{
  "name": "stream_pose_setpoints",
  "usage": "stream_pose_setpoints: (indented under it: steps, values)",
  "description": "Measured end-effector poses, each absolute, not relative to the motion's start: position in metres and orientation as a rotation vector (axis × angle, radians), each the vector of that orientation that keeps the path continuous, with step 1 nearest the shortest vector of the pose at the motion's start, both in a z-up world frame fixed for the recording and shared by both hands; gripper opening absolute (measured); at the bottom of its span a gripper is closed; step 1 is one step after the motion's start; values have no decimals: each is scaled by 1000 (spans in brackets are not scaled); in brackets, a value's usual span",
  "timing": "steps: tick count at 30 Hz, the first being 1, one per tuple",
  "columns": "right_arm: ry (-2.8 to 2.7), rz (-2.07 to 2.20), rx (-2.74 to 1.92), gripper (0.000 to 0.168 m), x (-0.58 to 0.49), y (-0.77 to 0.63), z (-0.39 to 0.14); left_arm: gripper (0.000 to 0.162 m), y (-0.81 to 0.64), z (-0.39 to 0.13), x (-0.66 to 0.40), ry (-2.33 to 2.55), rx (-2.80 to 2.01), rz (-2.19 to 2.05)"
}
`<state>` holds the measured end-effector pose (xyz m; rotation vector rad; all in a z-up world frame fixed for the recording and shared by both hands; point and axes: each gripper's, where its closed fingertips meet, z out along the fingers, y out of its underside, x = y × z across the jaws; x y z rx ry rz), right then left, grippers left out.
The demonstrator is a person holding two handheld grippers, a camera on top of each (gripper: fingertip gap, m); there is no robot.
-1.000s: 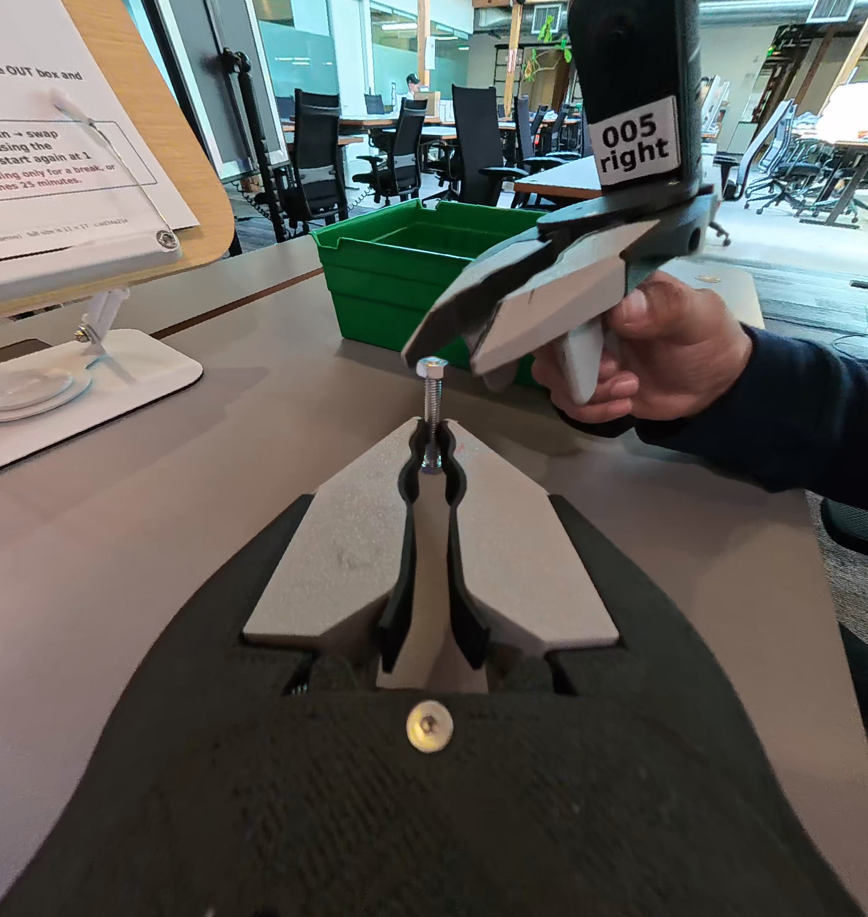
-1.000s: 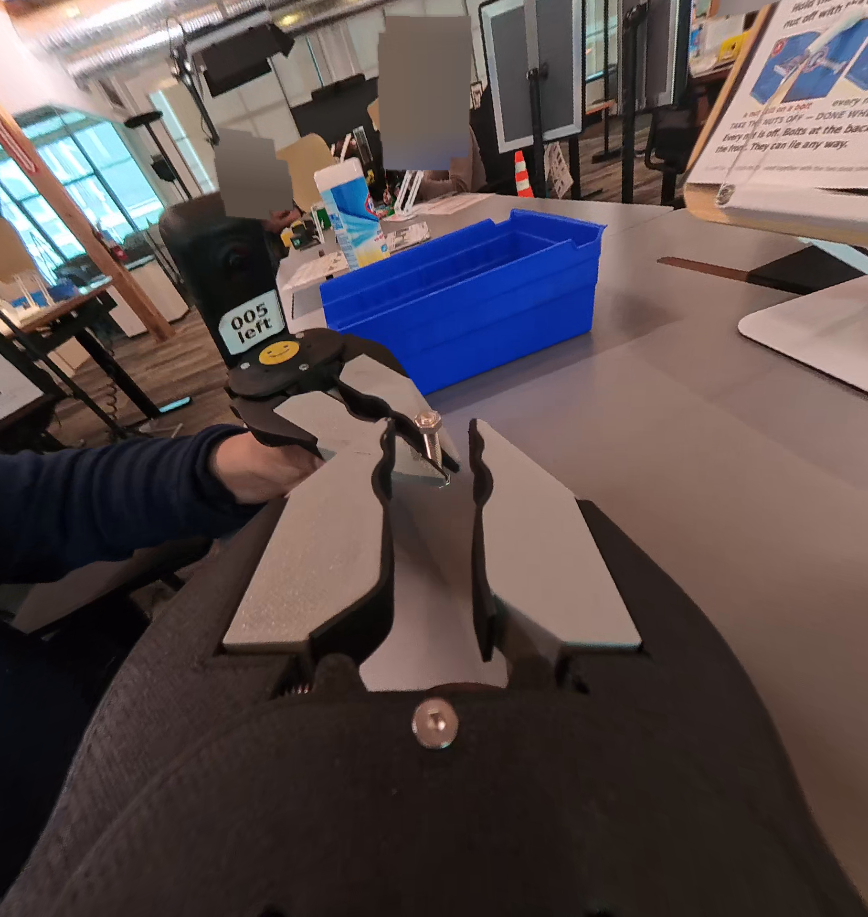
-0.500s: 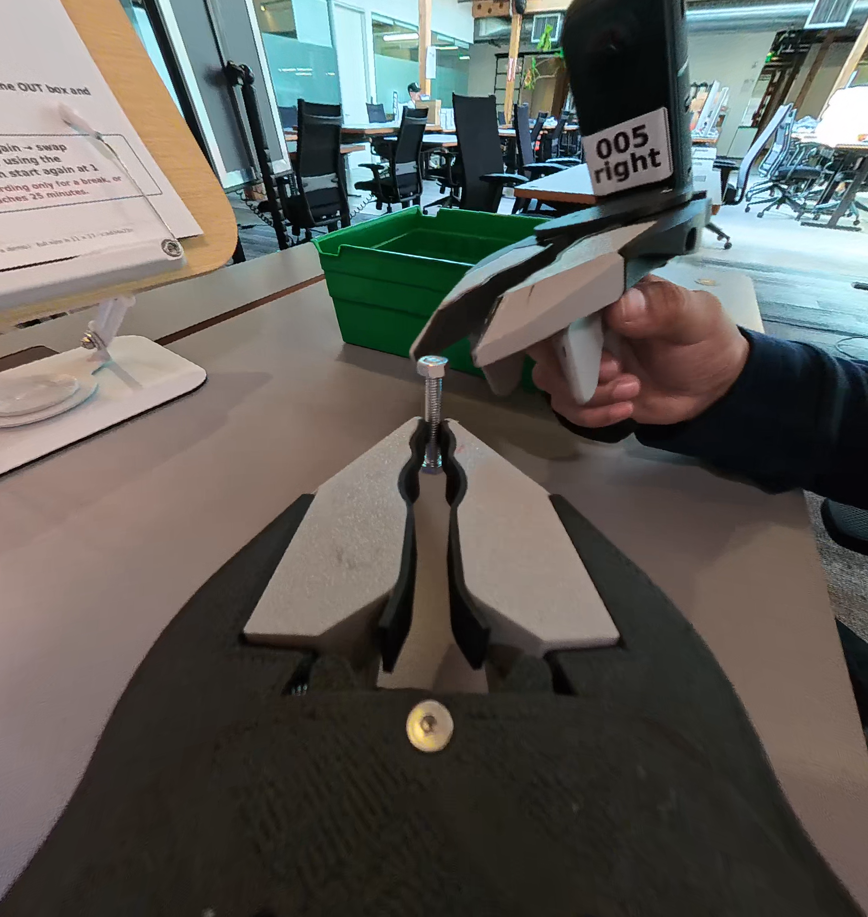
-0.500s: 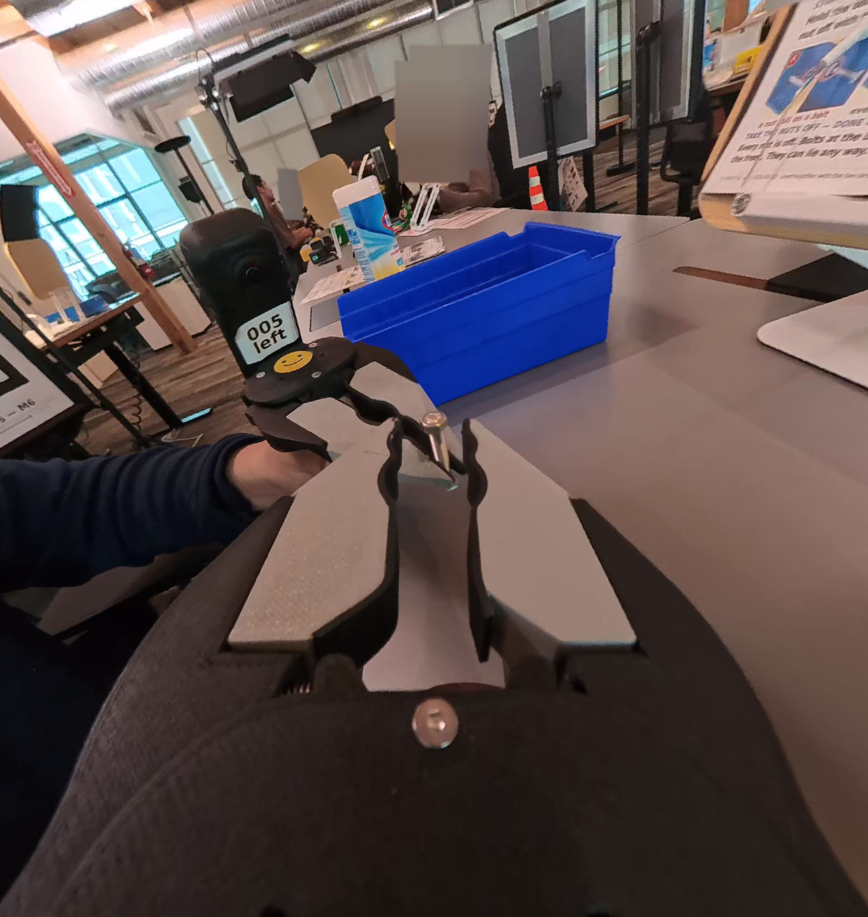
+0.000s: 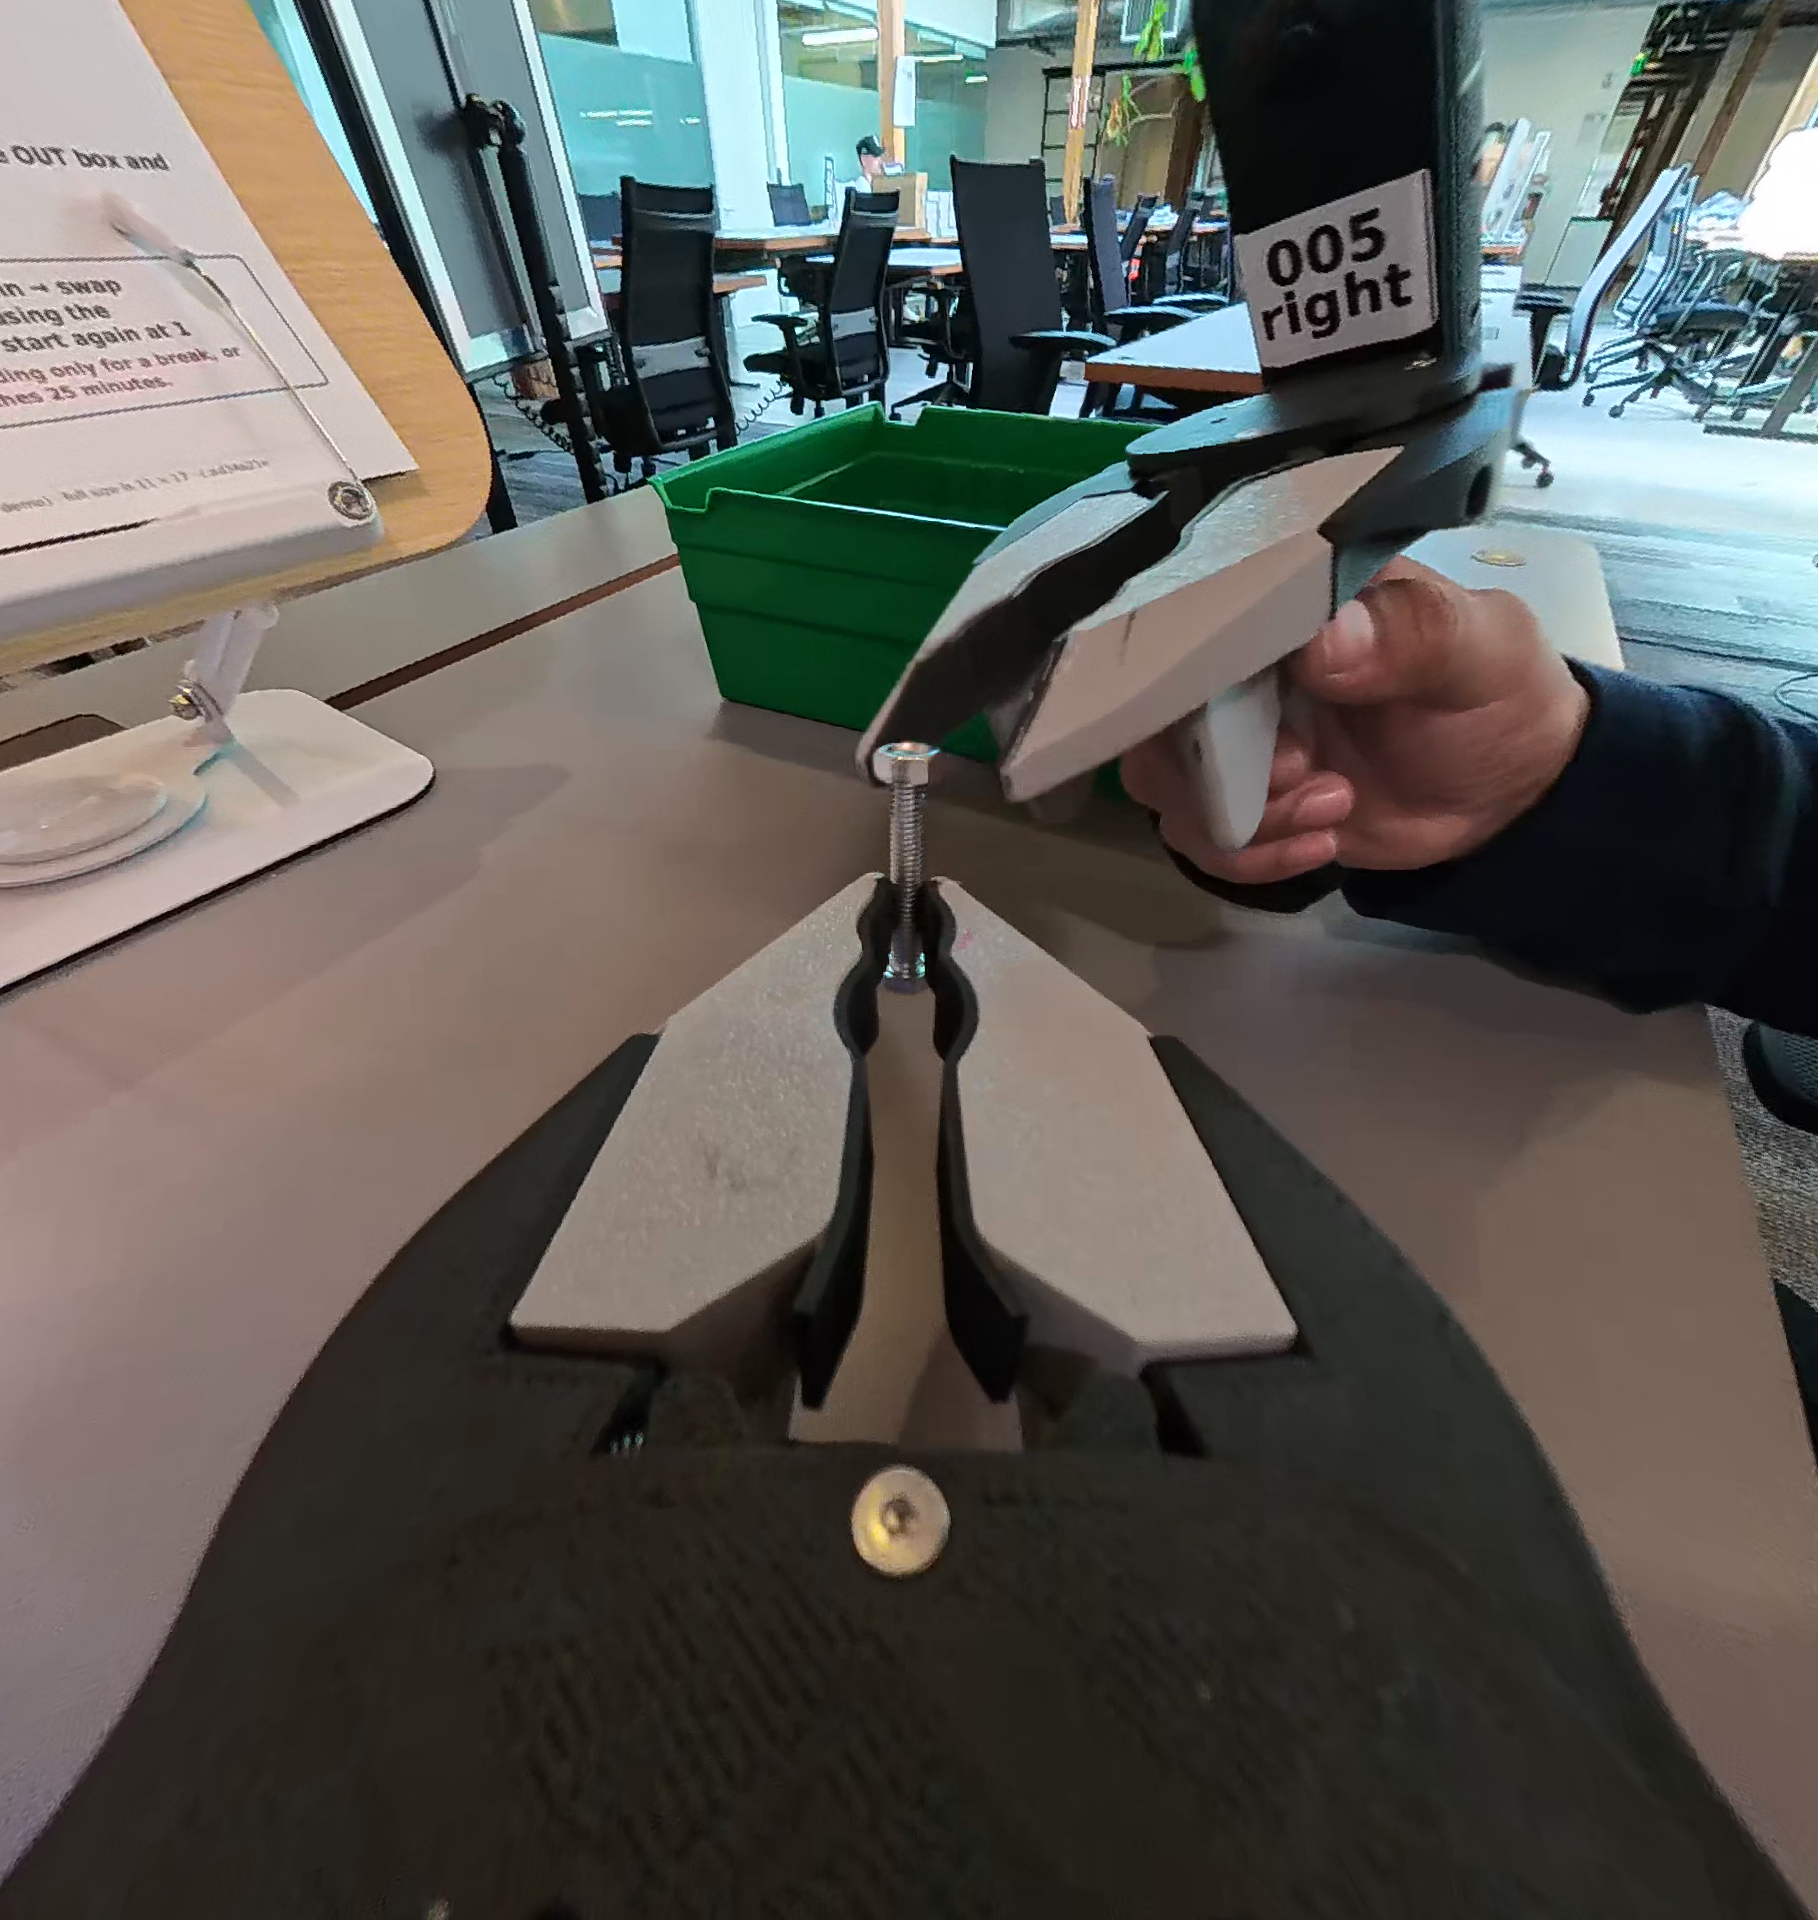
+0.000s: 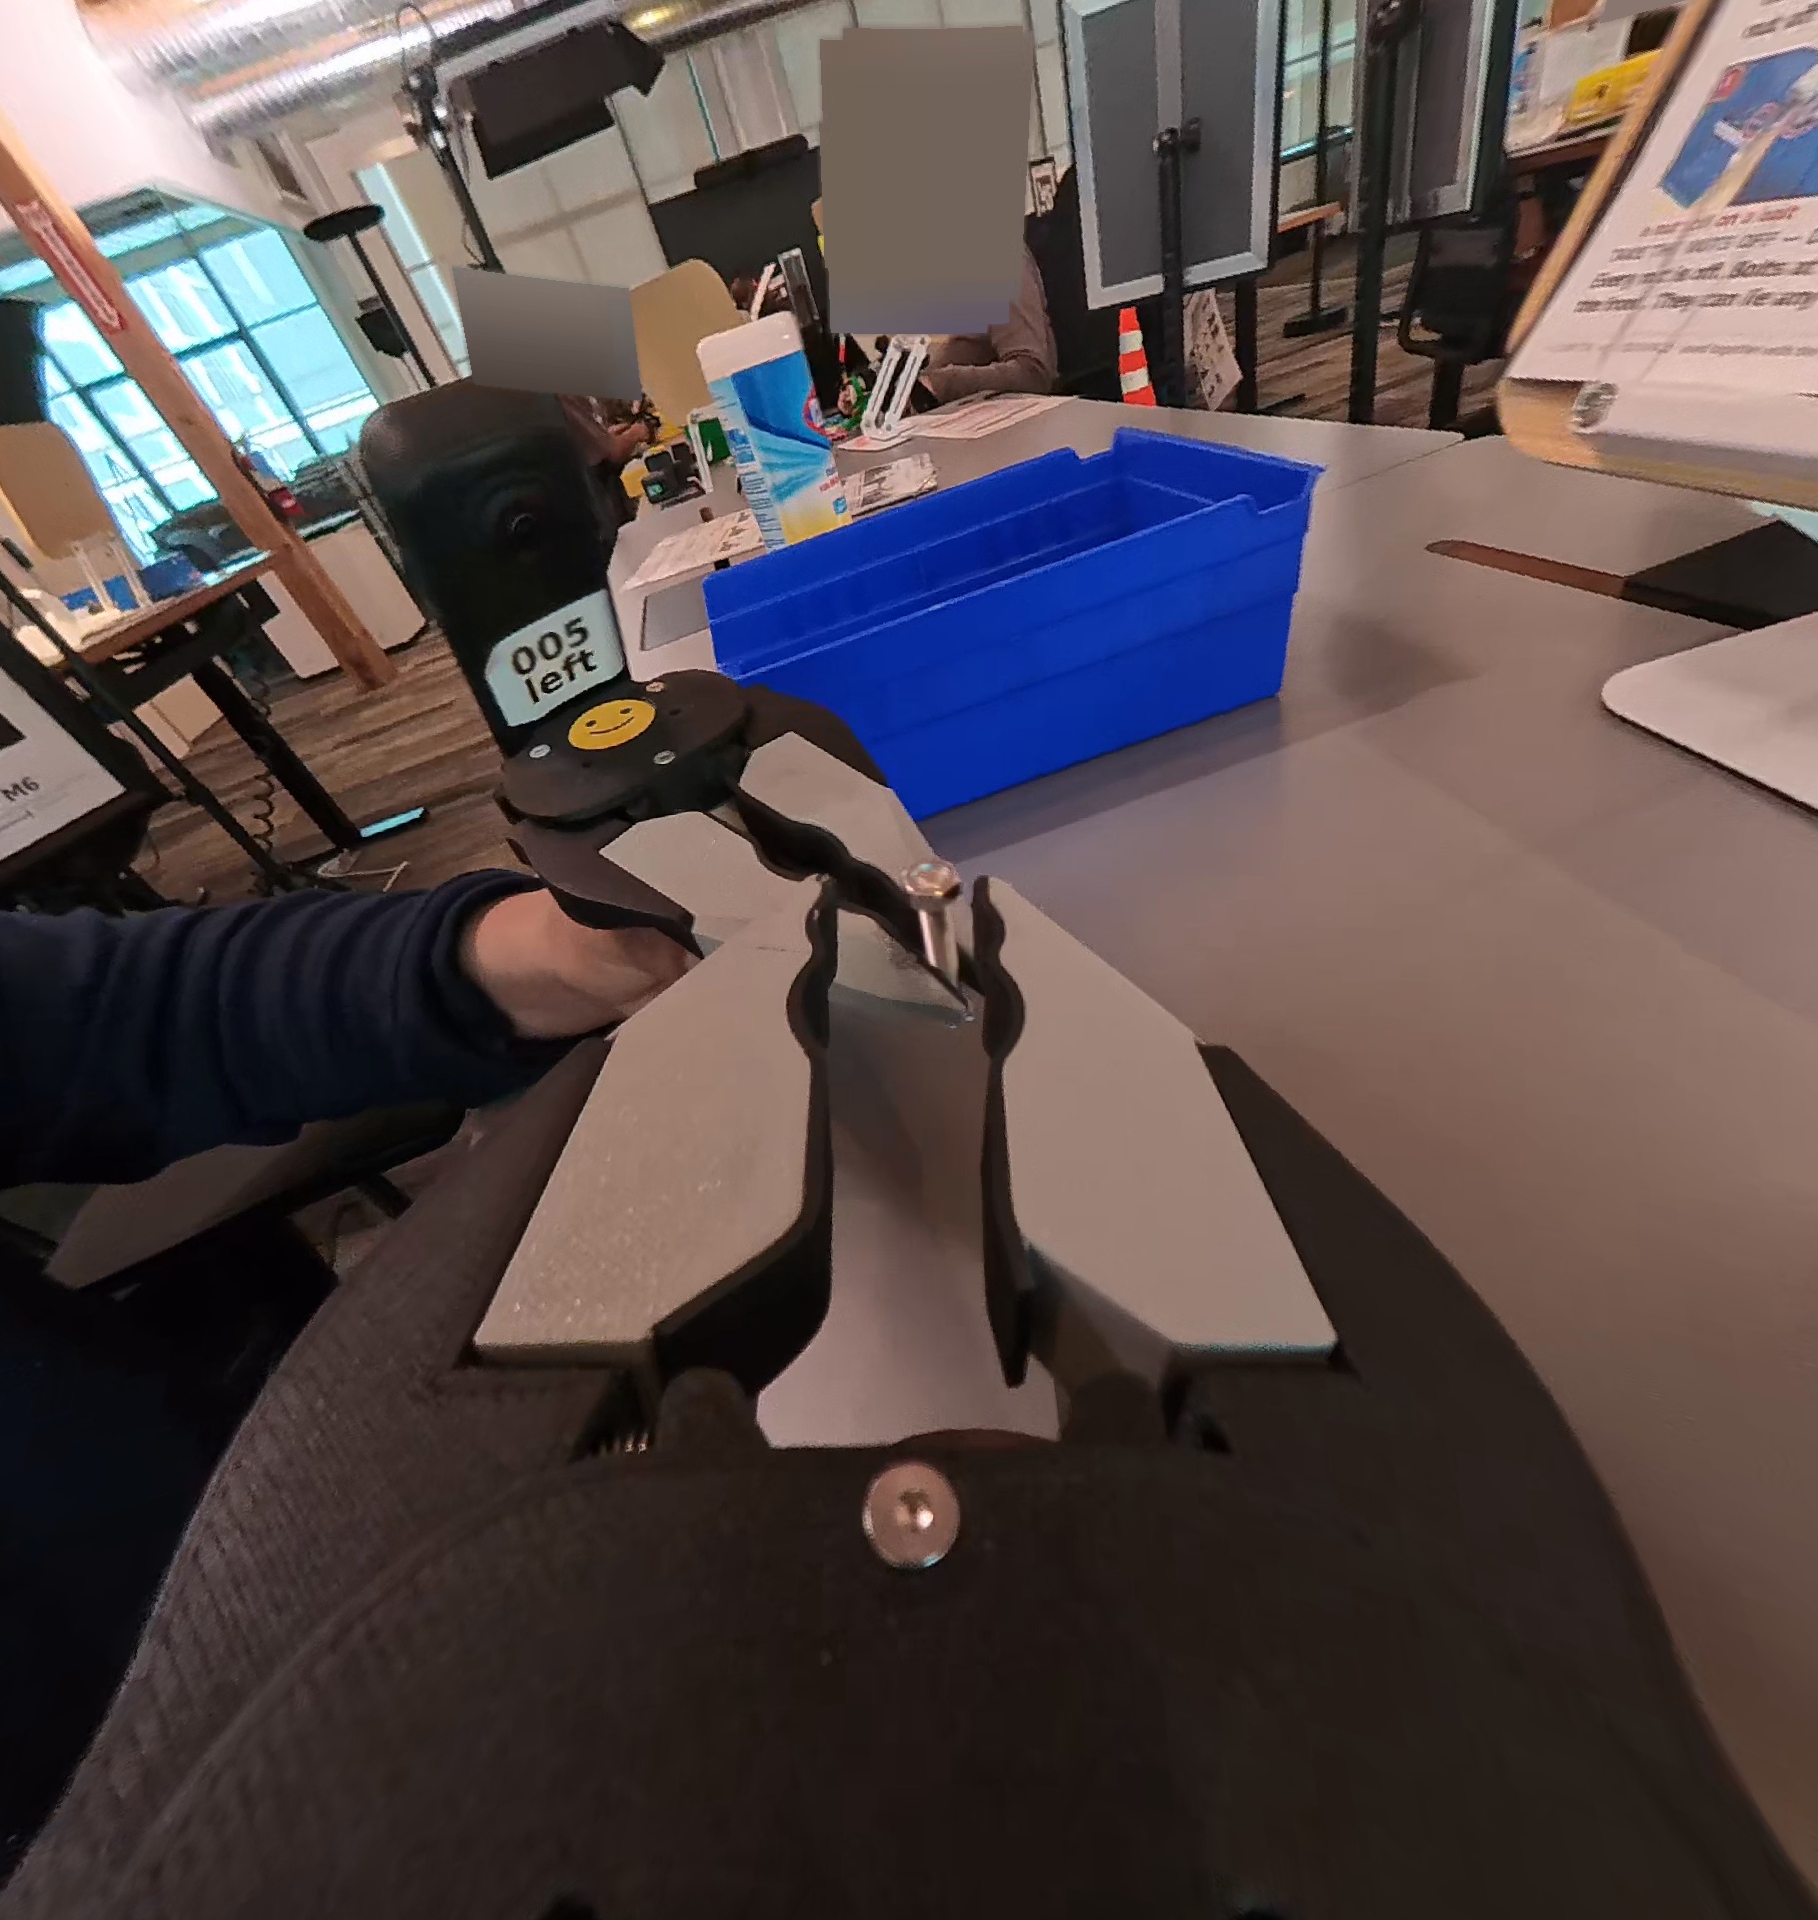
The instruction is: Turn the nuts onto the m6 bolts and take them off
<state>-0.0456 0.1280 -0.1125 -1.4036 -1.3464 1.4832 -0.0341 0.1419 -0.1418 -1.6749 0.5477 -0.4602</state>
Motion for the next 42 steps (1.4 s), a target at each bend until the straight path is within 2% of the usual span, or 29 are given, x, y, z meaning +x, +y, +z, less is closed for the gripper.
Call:
stream_pose_setpoints:
  steps: [7, 29, 42]
  values:
    - [-1396, 1442, -1413, 27, -58, 117, -122, 4, 139, -149, -20, 621, -1690, -453]
    - [-1351, 1407, -1418, 19, -51, 130, -118, 4, 145, -146, -35, 538, -1700, -450]
    - [-1307, 1412, -1432, 23, -48, 140, -115, 4, 148, -150, -39, 520, -1719, -422]
